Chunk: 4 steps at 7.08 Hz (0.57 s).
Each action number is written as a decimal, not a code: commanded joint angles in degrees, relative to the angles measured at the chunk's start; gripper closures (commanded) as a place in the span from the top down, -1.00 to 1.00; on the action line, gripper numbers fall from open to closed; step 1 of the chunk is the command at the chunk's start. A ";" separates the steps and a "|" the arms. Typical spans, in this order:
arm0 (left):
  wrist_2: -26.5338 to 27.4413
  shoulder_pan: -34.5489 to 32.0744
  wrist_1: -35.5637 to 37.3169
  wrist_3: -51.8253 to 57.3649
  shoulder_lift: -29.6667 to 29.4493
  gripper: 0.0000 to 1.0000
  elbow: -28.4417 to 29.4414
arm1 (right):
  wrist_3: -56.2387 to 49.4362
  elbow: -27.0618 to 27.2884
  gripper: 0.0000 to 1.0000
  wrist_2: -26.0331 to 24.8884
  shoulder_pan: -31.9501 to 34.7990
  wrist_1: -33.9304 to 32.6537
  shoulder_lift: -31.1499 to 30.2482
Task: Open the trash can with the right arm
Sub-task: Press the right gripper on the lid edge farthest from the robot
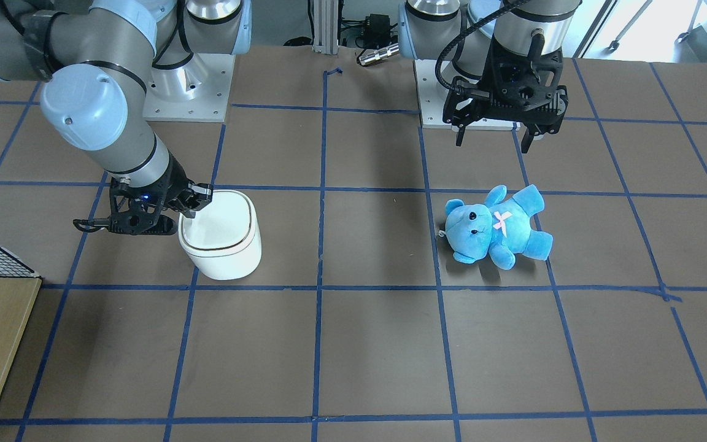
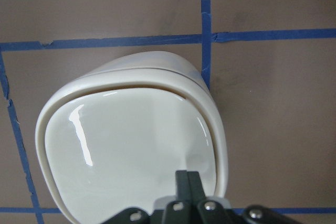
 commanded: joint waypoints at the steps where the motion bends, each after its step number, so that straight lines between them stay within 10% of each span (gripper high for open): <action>1: 0.00 0.00 0.00 0.00 0.00 1.00 0.00 | -0.09 0.49 -0.87 -0.01 0.00 -0.67 0.19; 4: 0.00 0.00 0.00 0.00 0.00 1.00 0.00 | -0.18 0.49 -0.86 -0.01 0.00 -0.76 0.45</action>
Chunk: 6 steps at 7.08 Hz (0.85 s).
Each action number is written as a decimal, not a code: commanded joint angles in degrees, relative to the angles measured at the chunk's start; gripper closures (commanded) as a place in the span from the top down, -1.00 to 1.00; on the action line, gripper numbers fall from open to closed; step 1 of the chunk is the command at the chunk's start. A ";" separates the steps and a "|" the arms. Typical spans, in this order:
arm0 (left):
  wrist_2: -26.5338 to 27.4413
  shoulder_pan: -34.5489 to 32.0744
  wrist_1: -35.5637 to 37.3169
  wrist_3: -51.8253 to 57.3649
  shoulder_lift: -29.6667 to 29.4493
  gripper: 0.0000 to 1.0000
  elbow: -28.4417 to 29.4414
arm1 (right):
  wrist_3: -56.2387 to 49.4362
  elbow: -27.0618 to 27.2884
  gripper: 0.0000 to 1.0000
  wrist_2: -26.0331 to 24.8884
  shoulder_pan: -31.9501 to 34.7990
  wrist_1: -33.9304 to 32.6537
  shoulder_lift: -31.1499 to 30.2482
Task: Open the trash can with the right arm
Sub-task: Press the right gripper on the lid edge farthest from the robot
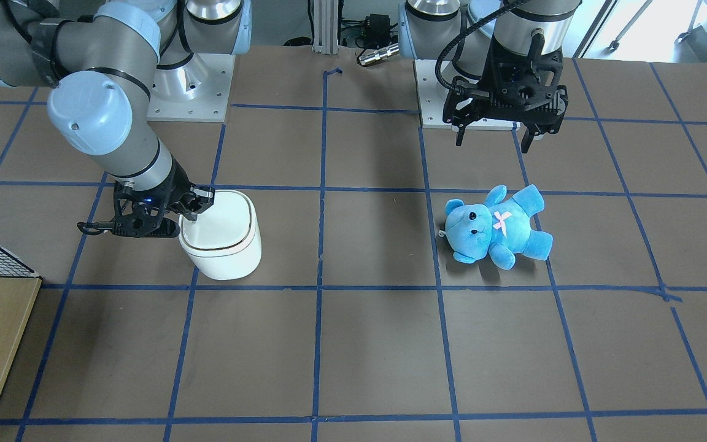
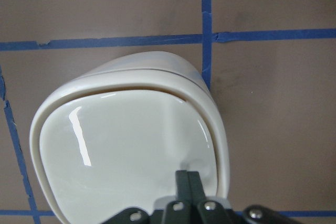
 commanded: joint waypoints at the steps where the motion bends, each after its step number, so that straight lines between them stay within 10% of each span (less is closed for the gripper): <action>1: 0.00 0.00 0.00 0.00 0.00 1.00 0.00 | -0.16 0.01 -0.86 0.00 0.00 -0.04 0.29; 6: 0.00 0.00 0.00 0.00 0.00 1.00 0.00 | -0.07 0.01 -0.84 0.09 0.00 -0.13 0.99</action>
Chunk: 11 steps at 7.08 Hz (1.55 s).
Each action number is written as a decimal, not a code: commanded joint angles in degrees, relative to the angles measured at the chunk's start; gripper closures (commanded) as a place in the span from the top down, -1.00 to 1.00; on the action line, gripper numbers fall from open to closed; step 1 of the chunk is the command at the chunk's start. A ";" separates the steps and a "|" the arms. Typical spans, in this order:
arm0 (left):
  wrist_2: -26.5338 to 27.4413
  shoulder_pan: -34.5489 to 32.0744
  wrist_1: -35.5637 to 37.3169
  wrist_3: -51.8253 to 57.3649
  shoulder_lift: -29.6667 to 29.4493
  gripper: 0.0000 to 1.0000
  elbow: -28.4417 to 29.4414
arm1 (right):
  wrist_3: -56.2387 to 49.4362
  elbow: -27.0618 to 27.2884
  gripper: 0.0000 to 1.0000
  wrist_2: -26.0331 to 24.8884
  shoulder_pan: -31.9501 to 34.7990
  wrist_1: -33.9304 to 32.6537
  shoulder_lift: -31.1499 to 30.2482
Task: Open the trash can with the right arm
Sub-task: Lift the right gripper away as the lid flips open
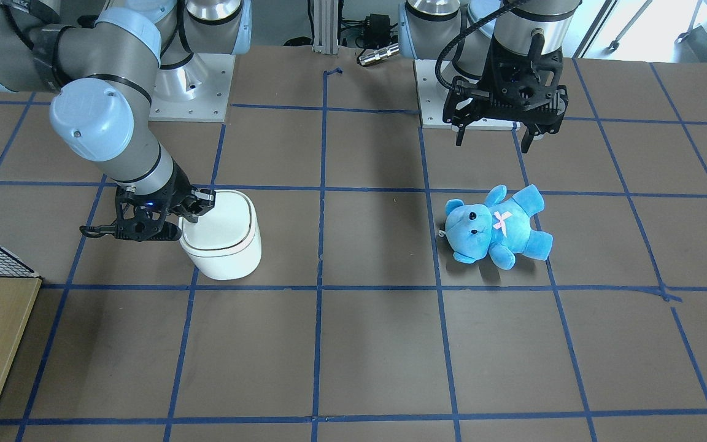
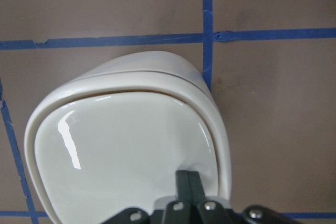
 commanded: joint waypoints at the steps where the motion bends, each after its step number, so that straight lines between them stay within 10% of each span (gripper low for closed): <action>1: 0.00 0.00 0.00 0.00 0.00 1.00 0.00 | 0.01 0.01 -0.83 0.03 0.00 -0.02 0.20; 5: 0.00 0.00 0.00 0.00 0.00 1.00 0.00 | 0.80 -3.76 -0.49 -0.41 -0.09 1.03 -2.43; 9: 0.00 0.00 0.00 0.00 0.00 1.00 0.00 | 0.89 -8.59 0.96 -1.11 -0.35 1.30 -6.82; 11: 0.00 0.00 0.00 0.00 0.00 1.00 0.00 | 0.98 -10.18 1.00 -2.33 -0.52 6.46 -8.93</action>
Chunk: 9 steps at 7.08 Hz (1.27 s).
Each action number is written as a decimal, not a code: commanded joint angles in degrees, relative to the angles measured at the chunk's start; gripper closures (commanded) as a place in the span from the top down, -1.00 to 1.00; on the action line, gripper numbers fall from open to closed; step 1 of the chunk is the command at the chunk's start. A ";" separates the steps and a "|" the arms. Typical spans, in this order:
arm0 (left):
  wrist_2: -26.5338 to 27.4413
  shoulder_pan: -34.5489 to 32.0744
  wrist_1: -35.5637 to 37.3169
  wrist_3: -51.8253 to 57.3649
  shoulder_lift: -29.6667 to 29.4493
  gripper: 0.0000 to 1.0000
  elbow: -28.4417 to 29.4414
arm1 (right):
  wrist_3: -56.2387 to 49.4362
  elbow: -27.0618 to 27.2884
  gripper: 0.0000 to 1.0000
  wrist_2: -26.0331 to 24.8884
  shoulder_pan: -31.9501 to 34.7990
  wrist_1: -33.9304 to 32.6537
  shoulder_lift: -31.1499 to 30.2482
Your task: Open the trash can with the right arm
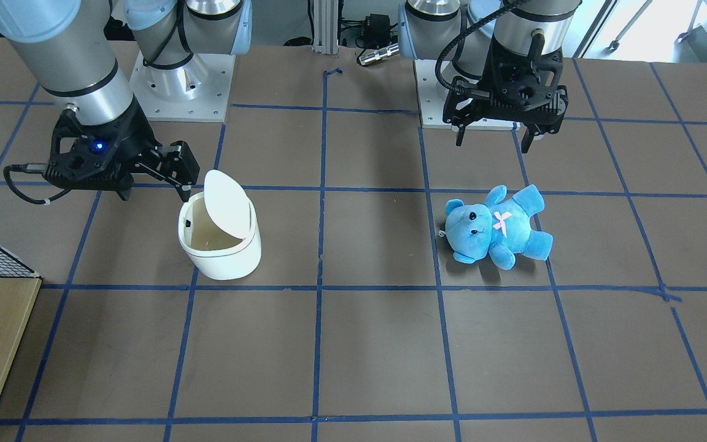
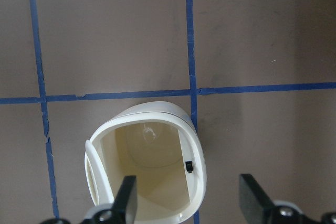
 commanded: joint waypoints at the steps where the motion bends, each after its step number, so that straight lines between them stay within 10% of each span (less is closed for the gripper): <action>1: 0.00 0.00 0.00 0.00 0.00 1.00 0.00 | 0.16 -1.27 1.00 -4.05 -0.12 4.99 -2.82; 9: 0.00 0.00 0.00 0.00 0.00 1.00 0.00 | 0.51 -1.80 1.00 0.14 -0.12 8.17 -4.59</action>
